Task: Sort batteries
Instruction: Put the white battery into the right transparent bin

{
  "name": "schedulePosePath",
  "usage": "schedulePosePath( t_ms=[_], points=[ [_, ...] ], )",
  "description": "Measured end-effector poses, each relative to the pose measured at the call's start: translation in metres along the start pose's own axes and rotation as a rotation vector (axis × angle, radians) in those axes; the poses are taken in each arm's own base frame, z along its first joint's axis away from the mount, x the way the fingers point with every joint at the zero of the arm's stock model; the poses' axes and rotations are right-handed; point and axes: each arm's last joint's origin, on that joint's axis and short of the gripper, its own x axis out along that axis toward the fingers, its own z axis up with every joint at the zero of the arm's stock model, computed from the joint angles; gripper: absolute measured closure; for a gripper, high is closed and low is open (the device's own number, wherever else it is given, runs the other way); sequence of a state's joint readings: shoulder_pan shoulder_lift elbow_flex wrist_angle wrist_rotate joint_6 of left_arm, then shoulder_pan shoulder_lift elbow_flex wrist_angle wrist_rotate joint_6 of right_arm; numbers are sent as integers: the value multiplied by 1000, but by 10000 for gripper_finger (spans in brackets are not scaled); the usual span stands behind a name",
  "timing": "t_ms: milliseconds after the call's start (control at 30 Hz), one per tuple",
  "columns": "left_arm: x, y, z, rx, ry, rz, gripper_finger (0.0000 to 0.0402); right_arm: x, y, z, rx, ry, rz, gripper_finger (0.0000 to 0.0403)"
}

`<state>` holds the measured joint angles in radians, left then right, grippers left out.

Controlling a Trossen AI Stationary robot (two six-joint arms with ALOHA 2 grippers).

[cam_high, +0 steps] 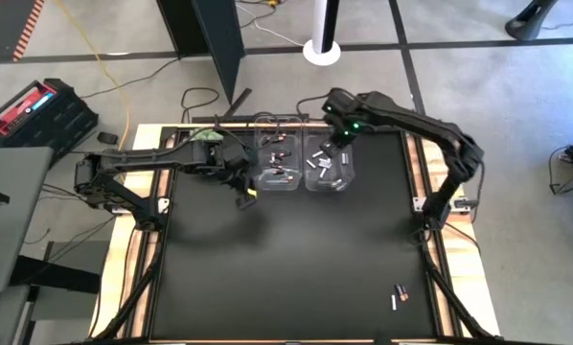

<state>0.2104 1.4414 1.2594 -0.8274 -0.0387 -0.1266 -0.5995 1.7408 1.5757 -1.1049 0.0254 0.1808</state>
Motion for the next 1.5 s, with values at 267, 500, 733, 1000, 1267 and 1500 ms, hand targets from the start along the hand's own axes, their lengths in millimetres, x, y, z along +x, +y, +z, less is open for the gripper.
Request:
schedulePosePath(
  t_ms=[267,500,733,1000,1267,1500],
  points=[
    [0,-2,-5,90,49,0,281,-46,43,-51,121,-101,28,300],
    [-1,-8,-6,163,46,-13,281,-57,84,-132,311,-109,58,300],
    [-1,-13,-6,205,45,-21,281,-60,127,-207,462,-106,109,301],
    [-1,-15,-6,214,40,-25,281,-47,165,-259,512,-45,54,301],
    [-1,-15,-3,133,12,-27,281,-31,196,-305,635,78,9,300],
    [-1,-15,-3,108,6,-28,281,-19,214,-344,639,215,-35,300]
  ],
)
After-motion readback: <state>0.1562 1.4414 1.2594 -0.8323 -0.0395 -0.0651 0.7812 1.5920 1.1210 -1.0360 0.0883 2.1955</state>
